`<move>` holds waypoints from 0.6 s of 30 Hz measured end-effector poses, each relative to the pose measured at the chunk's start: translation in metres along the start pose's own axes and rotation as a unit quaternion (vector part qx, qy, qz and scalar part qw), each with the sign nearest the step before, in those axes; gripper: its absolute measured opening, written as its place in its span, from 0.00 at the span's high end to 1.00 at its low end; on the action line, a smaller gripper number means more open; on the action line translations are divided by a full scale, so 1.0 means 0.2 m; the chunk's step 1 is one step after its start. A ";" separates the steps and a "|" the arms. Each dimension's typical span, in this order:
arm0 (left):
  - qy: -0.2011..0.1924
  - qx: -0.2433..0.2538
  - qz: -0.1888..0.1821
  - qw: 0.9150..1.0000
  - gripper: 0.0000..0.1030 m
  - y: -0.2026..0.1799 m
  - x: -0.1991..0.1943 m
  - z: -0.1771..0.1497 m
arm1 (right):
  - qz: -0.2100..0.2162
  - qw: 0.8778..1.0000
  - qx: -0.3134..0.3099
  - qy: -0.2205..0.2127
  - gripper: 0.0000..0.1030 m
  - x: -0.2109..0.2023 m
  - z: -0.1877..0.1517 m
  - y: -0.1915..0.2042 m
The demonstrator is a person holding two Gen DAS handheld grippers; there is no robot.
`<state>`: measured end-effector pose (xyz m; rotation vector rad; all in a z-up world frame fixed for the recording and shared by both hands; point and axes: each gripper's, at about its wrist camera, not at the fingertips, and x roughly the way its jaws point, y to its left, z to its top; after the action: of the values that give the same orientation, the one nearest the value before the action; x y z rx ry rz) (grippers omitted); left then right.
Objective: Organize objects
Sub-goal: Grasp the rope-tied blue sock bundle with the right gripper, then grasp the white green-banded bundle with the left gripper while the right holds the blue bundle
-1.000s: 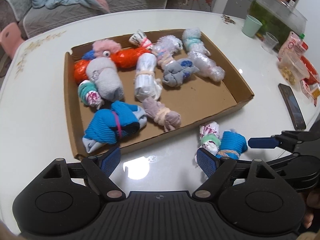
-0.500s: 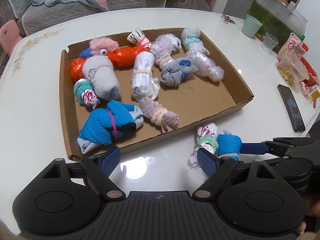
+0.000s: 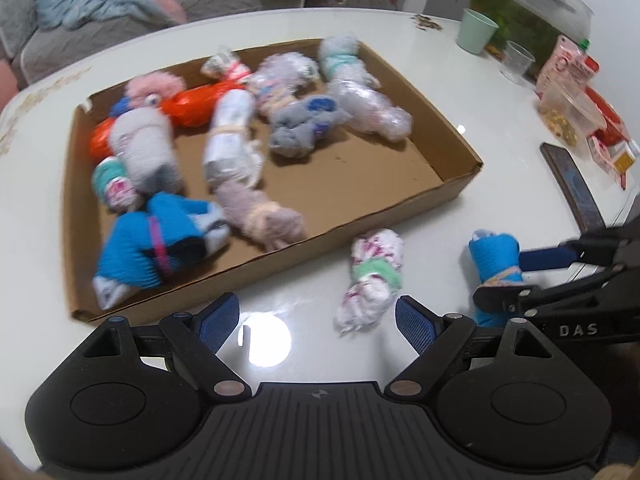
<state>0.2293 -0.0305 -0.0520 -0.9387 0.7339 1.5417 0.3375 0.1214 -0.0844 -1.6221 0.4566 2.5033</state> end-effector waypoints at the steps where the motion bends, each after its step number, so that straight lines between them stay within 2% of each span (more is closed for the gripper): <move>1: -0.006 0.005 0.000 1.000 0.14 -0.02 0.02 0.00 | -0.009 1.000 -0.005 -0.002 0.45 0.00 0.00 -0.01; 13: -0.027 0.013 0.000 1.000 0.13 -0.13 0.20 -0.03 | -0.018 1.000 -0.013 -0.002 0.41 0.02 0.02 -0.05; 16: -0.036 0.011 -0.004 0.999 0.08 -0.14 0.21 -0.03 | -0.017 1.000 -0.004 -0.002 0.41 0.01 0.03 -0.04; 18: -0.040 0.018 0.008 0.999 0.07 -0.16 0.22 -0.03 | -0.018 1.000 0.000 -0.004 0.40 -0.01 0.03 -0.03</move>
<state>0.2593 -0.0098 -0.0920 -0.8413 0.7108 1.5667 0.3346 0.1299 -0.0819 -1.6050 0.4239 2.4832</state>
